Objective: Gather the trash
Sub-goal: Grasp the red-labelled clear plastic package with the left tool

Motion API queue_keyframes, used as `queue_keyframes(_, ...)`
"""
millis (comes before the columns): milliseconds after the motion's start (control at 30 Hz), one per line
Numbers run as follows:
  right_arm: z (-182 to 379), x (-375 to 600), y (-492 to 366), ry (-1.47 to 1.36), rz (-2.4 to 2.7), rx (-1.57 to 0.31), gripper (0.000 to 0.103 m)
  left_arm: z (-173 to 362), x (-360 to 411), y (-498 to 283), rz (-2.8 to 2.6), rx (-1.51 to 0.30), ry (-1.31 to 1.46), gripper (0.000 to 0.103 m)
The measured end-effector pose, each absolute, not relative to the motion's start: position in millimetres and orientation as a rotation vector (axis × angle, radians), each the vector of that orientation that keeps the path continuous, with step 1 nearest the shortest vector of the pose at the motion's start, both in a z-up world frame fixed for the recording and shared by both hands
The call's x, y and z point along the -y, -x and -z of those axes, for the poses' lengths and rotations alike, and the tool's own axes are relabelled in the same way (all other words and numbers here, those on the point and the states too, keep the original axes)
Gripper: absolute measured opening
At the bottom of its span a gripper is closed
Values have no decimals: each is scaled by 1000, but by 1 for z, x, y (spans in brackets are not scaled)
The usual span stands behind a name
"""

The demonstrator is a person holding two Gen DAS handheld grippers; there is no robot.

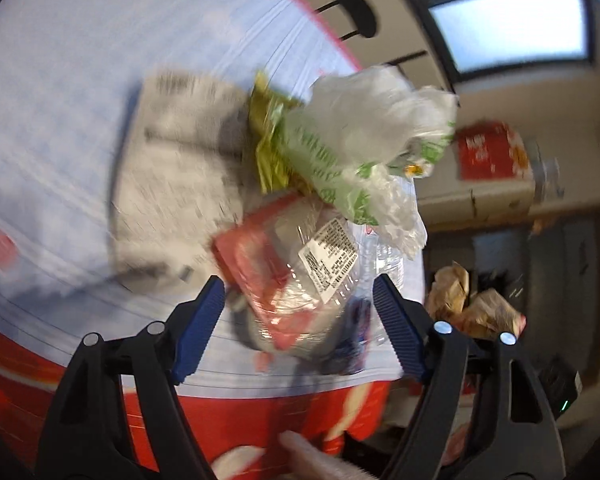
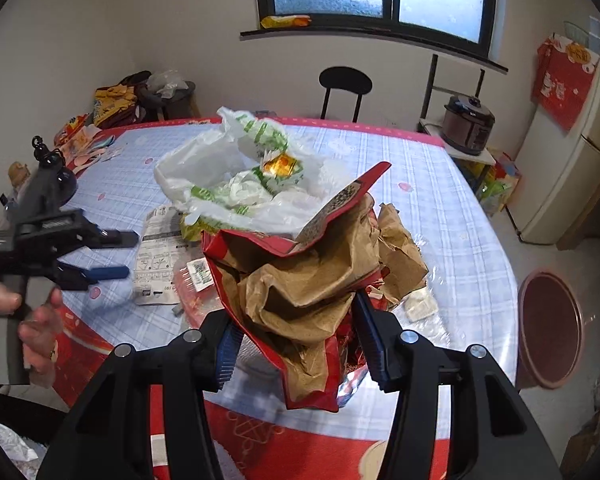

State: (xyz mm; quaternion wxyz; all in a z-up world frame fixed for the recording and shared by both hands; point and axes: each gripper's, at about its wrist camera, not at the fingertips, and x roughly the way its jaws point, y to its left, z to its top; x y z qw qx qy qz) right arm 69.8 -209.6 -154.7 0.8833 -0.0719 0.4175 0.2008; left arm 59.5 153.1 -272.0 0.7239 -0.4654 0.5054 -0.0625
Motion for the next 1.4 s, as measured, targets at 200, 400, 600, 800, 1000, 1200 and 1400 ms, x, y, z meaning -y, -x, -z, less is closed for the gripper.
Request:
queue_keyframes(200, 157, 245, -84, 145, -442, -873, 51, 309, -141, -67, 10, -1104, 1168, 72)
queue_keyframes(400, 165, 275, -92, 103, -420, -891, 51, 319, -127, -69, -26, -1069, 1191, 74)
queue_keyframes(600, 166, 281, -91, 108, -422, -888, 51, 333, -114, -73, -45, -1077, 1176, 74)
queue_keyframes(800, 169, 286, -90, 103, -401, -901, 51, 336, -102, -85, -43, -1068, 1146, 83)
queue_keyframes(1000, 168, 286, -86, 100, -381, -903, 52, 342, -92, -104, -30, -1088, 1130, 83)
queue_keyframes(1200, 168, 285, -84, 96, -367, -905, 52, 349, -87, -118, -9, -1077, 1129, 83)
queue_keyframes(1400, 166, 282, -83, 91, -370, -898, 52, 344, -88, -122, -6, -1108, 1070, 70)
